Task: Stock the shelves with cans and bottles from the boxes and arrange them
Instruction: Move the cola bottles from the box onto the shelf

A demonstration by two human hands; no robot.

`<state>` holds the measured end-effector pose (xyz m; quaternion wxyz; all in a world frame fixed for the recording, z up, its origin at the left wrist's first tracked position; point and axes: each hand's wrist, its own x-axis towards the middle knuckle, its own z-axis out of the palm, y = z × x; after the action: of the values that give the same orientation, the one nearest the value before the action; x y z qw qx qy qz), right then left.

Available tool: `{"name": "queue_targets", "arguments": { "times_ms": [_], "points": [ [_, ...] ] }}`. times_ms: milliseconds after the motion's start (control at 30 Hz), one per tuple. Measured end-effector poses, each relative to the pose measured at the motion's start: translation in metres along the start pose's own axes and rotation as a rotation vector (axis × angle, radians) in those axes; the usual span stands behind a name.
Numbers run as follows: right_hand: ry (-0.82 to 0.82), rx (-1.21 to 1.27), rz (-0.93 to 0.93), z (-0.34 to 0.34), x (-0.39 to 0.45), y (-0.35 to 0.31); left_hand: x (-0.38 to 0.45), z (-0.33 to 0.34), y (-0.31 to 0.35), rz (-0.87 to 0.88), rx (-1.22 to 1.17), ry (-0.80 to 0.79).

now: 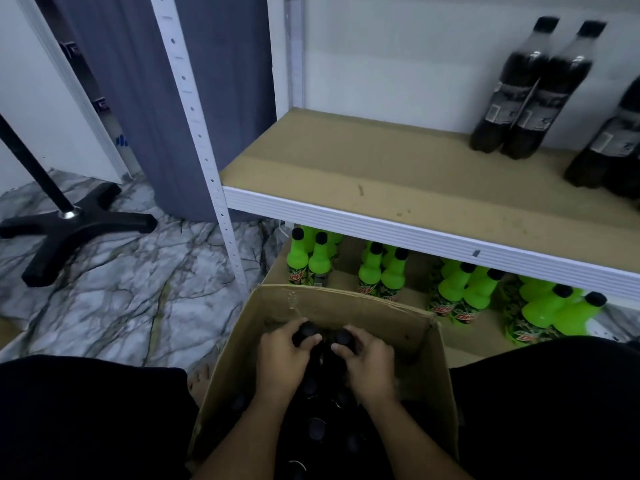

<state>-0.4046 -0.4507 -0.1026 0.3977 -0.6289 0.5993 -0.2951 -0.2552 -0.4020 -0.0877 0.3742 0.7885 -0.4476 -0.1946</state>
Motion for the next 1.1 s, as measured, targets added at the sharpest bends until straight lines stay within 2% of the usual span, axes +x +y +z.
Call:
{"name": "queue_targets", "arguments": {
  "times_ms": [133, 367, 633, 900, 1100],
  "points": [
    [0.063, 0.038, -0.076, -0.035, 0.004, -0.028, 0.003, -0.014, 0.039, 0.047, -0.128, 0.067],
    [0.197, 0.189, -0.254, -0.117, -0.004, -0.099, 0.011, -0.052, 0.132, 0.242, -0.275, 0.13],
    [0.342, 0.159, -0.431, -0.226, -0.017, -0.183, 0.012, -0.095, 0.26, 0.422, -0.415, 0.109],
    [0.559, 0.124, -0.454, -0.315, -0.016, -0.241, 0.015, -0.12, 0.366, 0.571, -0.428, 0.12],
    [0.598, 0.098, -0.423, -0.354, 0.015, -0.254, 0.038, -0.108, 0.413, 0.597, -0.424, 0.079]
  ]
}}
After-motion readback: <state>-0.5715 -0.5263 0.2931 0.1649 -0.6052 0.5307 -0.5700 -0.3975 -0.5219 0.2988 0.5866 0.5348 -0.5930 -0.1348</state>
